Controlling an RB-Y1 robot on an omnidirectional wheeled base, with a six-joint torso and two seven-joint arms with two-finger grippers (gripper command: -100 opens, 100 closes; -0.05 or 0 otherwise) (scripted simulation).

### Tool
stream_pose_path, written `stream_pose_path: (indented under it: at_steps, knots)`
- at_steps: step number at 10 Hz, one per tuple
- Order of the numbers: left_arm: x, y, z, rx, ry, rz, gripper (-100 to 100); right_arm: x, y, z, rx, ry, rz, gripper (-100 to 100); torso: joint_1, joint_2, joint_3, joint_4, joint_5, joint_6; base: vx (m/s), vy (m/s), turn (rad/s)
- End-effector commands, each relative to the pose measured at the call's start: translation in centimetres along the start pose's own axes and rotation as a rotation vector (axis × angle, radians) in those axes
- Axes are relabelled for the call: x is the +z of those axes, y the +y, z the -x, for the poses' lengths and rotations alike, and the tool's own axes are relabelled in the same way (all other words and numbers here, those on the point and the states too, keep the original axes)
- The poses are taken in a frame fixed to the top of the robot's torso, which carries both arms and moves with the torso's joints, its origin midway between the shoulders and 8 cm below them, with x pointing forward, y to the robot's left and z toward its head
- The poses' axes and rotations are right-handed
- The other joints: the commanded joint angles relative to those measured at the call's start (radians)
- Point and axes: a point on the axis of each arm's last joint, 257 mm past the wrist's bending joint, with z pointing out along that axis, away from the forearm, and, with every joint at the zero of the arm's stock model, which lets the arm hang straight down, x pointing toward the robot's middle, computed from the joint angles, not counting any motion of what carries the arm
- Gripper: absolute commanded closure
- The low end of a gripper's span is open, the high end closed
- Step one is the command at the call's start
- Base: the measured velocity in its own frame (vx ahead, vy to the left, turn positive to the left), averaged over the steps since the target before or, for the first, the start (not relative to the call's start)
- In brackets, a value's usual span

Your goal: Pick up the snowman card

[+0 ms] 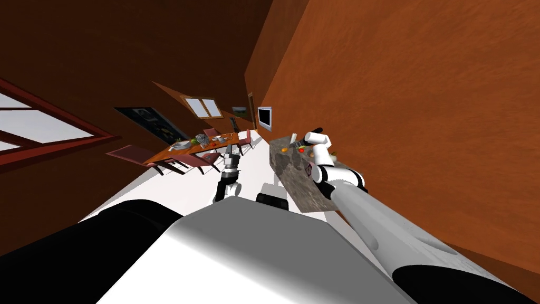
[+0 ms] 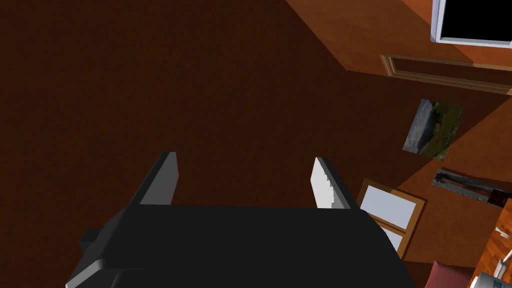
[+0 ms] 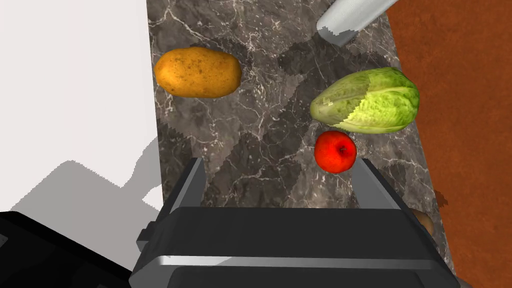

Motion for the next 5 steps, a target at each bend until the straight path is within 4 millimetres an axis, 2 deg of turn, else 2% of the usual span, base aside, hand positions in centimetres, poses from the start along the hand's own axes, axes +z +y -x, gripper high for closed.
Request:
stream_pose_path:
  at_steps: [1, 2, 3, 4, 5]
  knots:
    - [0.0, 0.0, 0.0, 0.000, 0.000, 0.000, 0, 0.2, -0.9, 0.5, 0.021, -0.033, -0.037, -100, 0.000, 0.000, 0.000, 0.000, 0.000, 0.000, 0.008, -0.025, -0.125]
    - [0.0, 0.0, 0.0, 0.000, 0.000, 0.000, 0, 0.4, -1.1, 0.9, 0.023, -0.042, -0.043, -100, 0.000, 0.000, 0.000, 0.000, 0.000, 0.000, 0.001, -0.012, -0.010]
    - [0.0, 0.0, 0.0, 0.000, 0.000, 0.000, 0, -0.3, -1.8, -0.2, 0.048, -0.057, -0.082, -100, 0.000, 0.000, 0.000, 0.000, 0.000, -0.001, 0.003, -0.030, -0.210]
    - [0.0, 0.0, 0.0, 0.000, 0.000, 0.000, 0, 0.3, -2.5, 1.0, 0.055, -0.083, -0.100, -100, -0.001, 0.000, 0.000, 0.000, 0.000, 0.000, 0.005, -0.027, -0.089]
    - [0.0, 0.0, 0.0, 0.000, 0.000, 0.000, 0, 0.4, -2.6, 1.2, 0.057, -0.088, -0.103, -100, 0.000, 0.000, 0.000, 0.000, 0.000, -0.001, 0.002, -0.014, 0.029]
